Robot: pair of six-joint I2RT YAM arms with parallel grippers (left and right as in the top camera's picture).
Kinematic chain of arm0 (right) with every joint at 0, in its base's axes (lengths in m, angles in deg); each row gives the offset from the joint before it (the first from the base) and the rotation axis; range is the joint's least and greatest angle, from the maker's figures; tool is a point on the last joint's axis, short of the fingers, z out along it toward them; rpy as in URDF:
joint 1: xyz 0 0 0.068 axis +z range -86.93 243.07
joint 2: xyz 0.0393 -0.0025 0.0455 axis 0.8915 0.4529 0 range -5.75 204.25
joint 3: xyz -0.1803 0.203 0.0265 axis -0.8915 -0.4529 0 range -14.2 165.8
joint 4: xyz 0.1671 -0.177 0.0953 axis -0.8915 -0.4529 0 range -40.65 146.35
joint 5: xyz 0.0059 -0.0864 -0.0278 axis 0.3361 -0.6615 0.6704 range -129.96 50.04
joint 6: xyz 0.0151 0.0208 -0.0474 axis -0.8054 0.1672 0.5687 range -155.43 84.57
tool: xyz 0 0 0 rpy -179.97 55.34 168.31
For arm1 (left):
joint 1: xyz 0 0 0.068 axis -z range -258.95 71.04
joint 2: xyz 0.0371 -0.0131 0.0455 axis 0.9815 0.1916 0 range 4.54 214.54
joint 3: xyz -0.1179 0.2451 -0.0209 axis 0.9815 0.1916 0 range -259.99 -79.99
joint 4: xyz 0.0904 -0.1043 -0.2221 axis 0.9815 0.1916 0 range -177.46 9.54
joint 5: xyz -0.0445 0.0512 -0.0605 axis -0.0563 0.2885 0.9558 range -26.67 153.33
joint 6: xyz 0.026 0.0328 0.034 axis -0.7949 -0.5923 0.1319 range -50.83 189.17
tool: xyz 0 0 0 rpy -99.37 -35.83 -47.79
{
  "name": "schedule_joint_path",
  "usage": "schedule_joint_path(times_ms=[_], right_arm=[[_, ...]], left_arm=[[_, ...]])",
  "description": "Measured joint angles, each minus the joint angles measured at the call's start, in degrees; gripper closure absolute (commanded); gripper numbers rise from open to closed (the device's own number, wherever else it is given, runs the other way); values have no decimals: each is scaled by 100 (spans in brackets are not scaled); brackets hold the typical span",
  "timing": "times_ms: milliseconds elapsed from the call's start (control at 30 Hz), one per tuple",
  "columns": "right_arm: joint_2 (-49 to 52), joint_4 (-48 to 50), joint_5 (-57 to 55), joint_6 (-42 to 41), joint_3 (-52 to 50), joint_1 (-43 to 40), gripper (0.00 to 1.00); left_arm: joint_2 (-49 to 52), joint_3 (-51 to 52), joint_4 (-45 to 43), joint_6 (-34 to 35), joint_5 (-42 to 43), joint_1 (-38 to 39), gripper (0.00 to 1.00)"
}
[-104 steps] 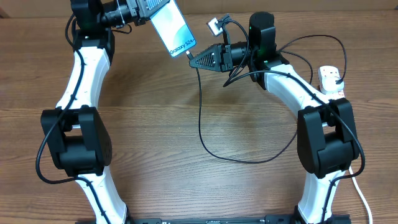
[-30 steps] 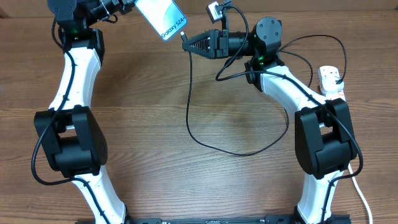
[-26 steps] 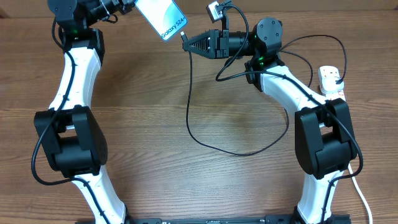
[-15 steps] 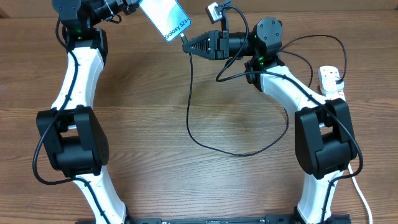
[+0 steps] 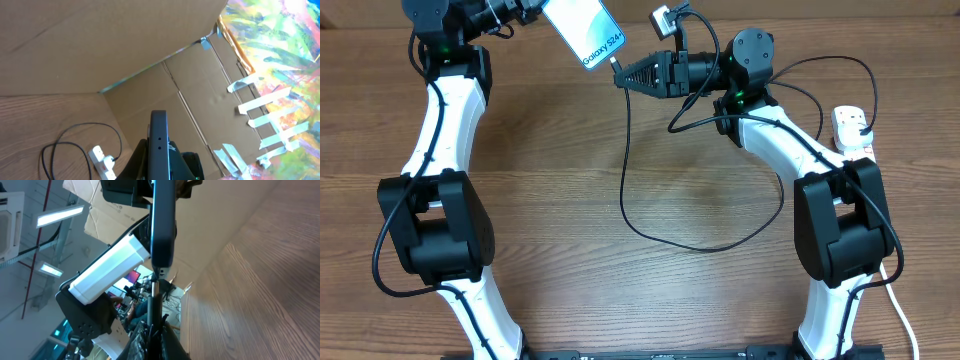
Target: Plug charger to phone and switch on socket
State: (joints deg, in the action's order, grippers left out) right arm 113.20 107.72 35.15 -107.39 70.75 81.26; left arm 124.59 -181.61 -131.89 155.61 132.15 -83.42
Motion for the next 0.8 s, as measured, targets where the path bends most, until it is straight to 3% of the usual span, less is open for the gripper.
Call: schedule_joint_path(times_ms=[233,800], right_arm=[[0,-514,74,232,0,0,96],[4,-247,402,448,0,0,96]], left_arm=[[0,0,0,138,107,0,96],[0,0,0,173,221,0,96]])
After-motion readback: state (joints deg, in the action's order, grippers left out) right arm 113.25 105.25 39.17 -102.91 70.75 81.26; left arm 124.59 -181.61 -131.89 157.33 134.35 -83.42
